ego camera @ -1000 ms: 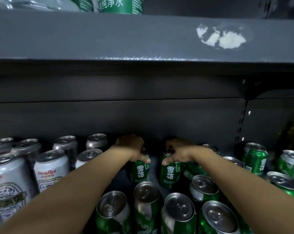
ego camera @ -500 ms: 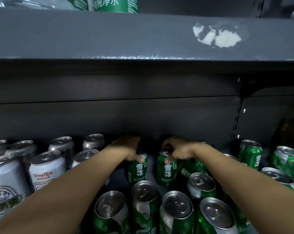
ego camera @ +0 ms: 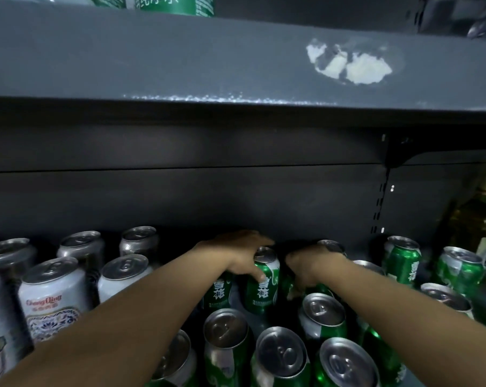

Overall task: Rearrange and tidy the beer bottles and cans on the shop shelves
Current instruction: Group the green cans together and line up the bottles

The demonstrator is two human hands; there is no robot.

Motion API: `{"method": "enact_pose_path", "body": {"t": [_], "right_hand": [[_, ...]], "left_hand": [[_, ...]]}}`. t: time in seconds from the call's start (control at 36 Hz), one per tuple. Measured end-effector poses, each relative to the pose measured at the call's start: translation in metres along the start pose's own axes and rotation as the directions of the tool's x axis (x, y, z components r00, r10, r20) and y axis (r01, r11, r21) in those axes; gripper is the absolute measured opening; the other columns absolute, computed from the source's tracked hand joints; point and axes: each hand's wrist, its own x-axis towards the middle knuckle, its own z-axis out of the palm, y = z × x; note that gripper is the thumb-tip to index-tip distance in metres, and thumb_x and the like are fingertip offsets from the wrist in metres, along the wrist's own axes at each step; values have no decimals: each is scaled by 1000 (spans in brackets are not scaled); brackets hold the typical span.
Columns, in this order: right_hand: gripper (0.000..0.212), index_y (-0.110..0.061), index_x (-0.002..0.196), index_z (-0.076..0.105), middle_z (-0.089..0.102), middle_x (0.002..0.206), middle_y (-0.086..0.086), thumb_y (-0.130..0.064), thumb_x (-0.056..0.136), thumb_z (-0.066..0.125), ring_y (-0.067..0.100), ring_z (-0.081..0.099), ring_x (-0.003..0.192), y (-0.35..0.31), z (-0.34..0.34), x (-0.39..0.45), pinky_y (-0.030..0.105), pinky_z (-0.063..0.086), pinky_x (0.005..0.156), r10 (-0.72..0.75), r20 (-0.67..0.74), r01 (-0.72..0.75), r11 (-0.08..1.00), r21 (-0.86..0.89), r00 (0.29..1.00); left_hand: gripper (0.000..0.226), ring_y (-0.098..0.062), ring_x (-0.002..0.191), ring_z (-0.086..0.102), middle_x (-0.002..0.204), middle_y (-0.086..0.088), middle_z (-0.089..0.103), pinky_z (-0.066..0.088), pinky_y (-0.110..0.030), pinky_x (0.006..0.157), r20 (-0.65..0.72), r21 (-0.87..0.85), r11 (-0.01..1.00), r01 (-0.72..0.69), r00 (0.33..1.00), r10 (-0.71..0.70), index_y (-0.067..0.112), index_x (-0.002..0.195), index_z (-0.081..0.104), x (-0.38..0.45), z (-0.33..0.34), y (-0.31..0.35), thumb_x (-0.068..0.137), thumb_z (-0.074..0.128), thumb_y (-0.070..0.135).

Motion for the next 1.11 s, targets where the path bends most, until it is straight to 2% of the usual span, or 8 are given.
{"method": "enact_pose_path", "body": {"t": [0.22, 0.36, 0.53, 0.61, 0.72, 0.86, 0.97, 1.11], "right_hand": [[51, -12, 117, 64, 62, 121, 7, -40, 76, 76, 25, 59, 106, 5, -3, 3, 29, 47, 86, 24, 37, -28, 995, 98, 999], [70, -15, 120, 59, 62, 119, 2, -37, 60, 86, 23, 61, 103, 34, -1, -5, 37, 56, 84, 102, -23, -82, 894, 441, 994], [75, -17, 127, 47, 55, 124, 3, -22, 63, 86, 23, 52, 116, 63, -10, -33, 40, 46, 97, 114, -117, 31, 573, 819, 987], [62, -19, 120, 48, 58, 114, 6, -2, 70, 80, 23, 59, 104, 71, -22, -41, 35, 53, 84, 128, -224, 170, 338, 926, 966], [54, -7, 121, 49, 66, 112, 13, 12, 74, 70, 25, 65, 103, 74, -29, -39, 32, 56, 86, 143, -272, 286, -86, 954, 952], [46, -10, 113, 58, 68, 113, 11, -9, 69, 69, 27, 64, 107, 75, -31, -46, 38, 55, 90, 63, -269, 273, -371, 888, 961], [47, -17, 111, 60, 67, 113, 9, -42, 71, 64, 26, 63, 104, 88, -26, -50, 41, 52, 93, 3, -167, 165, -182, 969, 986], [24, -19, 104, 65, 70, 97, 2, -38, 96, 53, 17, 64, 88, 93, -29, -47, 27, 49, 76, 253, -200, 168, 141, 976, 947]], "left_hand": [[71, -22, 128, 43, 138, 4, 44, 40, -36, 102, -33, 34, 999, -3, 999, 4, 34, 141, 41, 6, 5, 0, 79, 76, 28], [74, -22, 128, 43, 141, 2, 45, 39, -34, 105, 14, 16, 1000, -15, 1000, 14, 30, 142, 41, 8, 1, 3, 77, 77, 30], [76, -20, 129, 44, 146, 2, 43, 38, -27, 102, -13, 17, 1000, -12, 1000, 13, 25, 144, 40, 7, -4, 12, 78, 77, 32], [91, -17, 128, 45, 146, -1, 44, 37, -29, 107, -37, -267, 962, -56, 998, 48, 21, 146, 33, 9, -12, 16, 71, 82, 39], [93, -11, 124, 44, 137, 9, 45, 38, -31, 106, -113, -557, 824, -105, 992, 50, 23, 143, 32, 10, -20, 31, 68, 83, 43], [80, -20, 112, 57, 127, -2, 53, 53, -42, 91, -200, -865, 490, -105, 969, -144, 21, 132, 40, 10, -26, 36, 67, 86, 22], [52, -24, 111, 59, 122, -6, 58, 55, -38, 83, -221, -941, 302, -153, 953, -206, 20, 113, 49, 7, -43, 33, 73, 77, 1], [54, -17, 103, 60, 114, 1, 62, 54, -30, 70, -274, -860, 491, -142, 939, -209, 20, 113, 55, 7, -59, 44, 68, 81, 5]]}}
